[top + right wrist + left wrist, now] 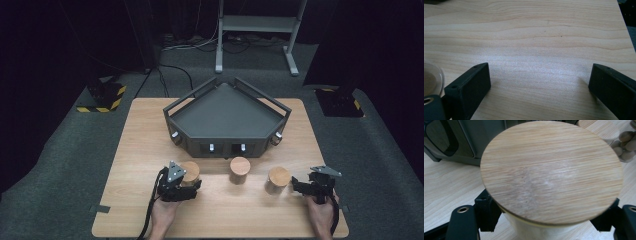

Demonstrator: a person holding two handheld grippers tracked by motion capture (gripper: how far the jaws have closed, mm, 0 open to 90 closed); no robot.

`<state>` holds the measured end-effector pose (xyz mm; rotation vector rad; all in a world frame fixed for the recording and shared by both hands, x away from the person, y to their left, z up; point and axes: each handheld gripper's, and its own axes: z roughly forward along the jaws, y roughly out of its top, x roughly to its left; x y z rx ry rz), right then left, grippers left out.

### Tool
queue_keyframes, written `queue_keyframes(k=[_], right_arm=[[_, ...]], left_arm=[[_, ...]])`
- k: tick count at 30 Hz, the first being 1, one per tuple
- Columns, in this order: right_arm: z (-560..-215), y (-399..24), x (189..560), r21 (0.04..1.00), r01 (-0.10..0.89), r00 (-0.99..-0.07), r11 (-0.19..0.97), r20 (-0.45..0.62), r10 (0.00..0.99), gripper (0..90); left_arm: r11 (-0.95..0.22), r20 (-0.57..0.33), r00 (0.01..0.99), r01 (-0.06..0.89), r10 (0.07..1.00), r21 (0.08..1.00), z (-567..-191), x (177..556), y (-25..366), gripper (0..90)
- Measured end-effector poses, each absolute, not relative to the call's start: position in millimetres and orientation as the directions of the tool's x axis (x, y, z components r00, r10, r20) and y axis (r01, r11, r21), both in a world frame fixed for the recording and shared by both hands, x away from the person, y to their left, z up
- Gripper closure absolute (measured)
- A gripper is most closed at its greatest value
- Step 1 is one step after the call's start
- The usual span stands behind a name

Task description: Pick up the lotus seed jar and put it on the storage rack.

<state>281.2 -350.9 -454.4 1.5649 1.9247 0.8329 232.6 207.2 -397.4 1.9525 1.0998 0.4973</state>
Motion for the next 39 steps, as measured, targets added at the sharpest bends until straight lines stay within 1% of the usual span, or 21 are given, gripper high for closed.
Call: queue_keyframes(k=[19,29,39], right_arm=[[-454,-351,281,0.736,0.661,-0.198,0.144,-0.014,0.98,3.0],[-454,-351,281,0.736,0.661,-0.198,0.144,-0.013,0.98,3.0],[-454,-351,281,0.736,0.661,-0.198,0.144,-0.014,0.98,3.0]], left_arm=[[-0.265,-0.089,0.554,0.525,0.828,0.809,-357,247,217,25.3],[-0.268,-0.092,0.558,0.529,0.825,0.805,-328,264,217,25.3],[-0.243,-0.106,0.539,0.536,0.835,0.809,-301,285,220,25.3]])
